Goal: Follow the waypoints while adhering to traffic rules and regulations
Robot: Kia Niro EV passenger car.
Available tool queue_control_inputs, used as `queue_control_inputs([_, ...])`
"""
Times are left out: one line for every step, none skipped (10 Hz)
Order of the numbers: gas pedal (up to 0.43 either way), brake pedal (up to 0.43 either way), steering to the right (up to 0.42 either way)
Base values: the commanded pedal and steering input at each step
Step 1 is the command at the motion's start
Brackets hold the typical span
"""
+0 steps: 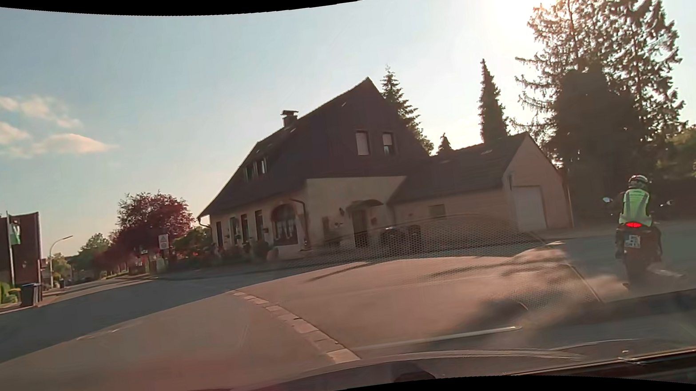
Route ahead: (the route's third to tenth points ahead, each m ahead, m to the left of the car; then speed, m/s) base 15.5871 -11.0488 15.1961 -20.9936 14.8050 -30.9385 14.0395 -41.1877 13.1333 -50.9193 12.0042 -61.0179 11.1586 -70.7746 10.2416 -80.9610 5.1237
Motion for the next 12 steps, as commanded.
queue_control_inputs([0.000, 0.000, 0.192])
queue_control_inputs([0.000, 0.000, 0.196])
queue_control_inputs([0.000, 0.000, 0.213])
queue_control_inputs([0.000, 0.000, 0.229])
queue_control_inputs([0.028, 0.000, 0.246])
queue_control_inputs([0.028, 0.000, 0.265])
queue_control_inputs([0.020, 0.000, 0.284])
queue_control_inputs([0.028, 0.000, 0.309])
queue_control_inputs([0.059, 0.000, 0.340])
queue_control_inputs([0.118, 0.000, 0.360])
queue_control_inputs([0.150, 0.000, 0.377])
queue_control_inputs([0.157, 0.000, 0.391])
